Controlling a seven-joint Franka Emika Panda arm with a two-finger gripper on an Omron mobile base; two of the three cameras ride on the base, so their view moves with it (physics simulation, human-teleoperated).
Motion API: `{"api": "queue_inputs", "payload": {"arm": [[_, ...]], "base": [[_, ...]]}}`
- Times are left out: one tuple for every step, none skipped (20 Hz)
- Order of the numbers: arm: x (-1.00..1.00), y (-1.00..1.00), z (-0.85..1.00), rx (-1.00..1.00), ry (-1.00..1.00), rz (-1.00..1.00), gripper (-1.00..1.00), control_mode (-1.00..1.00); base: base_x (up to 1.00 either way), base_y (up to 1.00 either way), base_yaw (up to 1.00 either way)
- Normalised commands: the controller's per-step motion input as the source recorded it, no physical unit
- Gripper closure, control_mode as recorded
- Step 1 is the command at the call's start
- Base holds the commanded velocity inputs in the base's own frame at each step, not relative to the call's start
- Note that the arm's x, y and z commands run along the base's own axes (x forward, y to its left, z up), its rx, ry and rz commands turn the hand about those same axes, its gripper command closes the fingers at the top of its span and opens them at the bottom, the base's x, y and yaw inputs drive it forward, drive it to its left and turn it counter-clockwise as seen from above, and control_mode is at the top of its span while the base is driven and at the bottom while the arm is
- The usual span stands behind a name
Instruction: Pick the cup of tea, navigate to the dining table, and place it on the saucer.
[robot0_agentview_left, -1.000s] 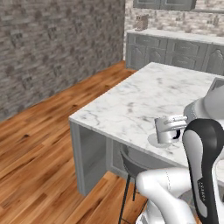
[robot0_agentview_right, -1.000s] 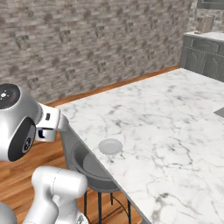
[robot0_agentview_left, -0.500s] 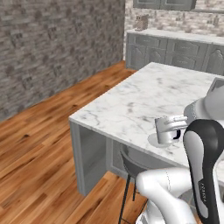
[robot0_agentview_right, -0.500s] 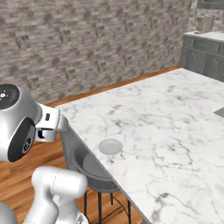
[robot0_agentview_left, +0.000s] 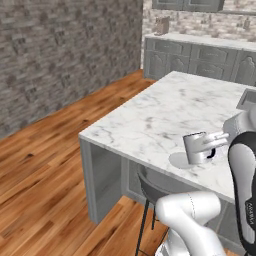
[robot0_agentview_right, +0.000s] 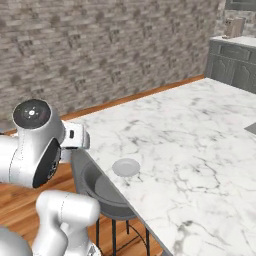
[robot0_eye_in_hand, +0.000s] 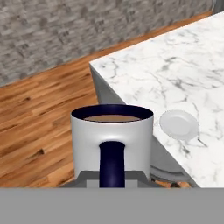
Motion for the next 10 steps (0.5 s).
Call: {"api": "queue_inputs", "payload": {"arm": [[0.04,-0.74,-0.18,0.00,-0.06,0.50,1.00,-1.00],[0.00,-0.71,-0.14,0.00,-0.10,0.52,1.00,-1.00],[0.00,-0.68,-0.18,0.00,-0.13,0.55,1.00,-1.00],[0.00,-0.62,-0.14,0.00,-0.15,0.60,1.00,-1.00],[0.00,-0.62,-0.13,0.01,-0.11,0.60,1.00,-1.00],[0.11,-0.66,-0.06,0.04,-0.05,0.60,1.00,-1.00],[0.22,-0.61,-0.02,0.03,-0.03,0.57,1.00,-1.00],[0.41,-0.55,-0.06,0.01,0.00,0.51,1.00,-1.00],[0.46,-0.64,-0.04,0.01,0.00,0.44,1.00,-1.00],[0.46,-0.65,-0.08,0.02,-0.01,0.40,1.00,-1.00]], "base": [[0.00,0.00,0.00],[0.00,0.00,0.00],[0.00,0.00,0.00],[0.00,0.00,0.00],[0.00,0.00,0.00],[0.00,0.00,0.00],[0.00,0.00,0.00],[0.00,0.00,0.00],[0.00,0.00,0.00],[0.00,0.00,0.00]]}}
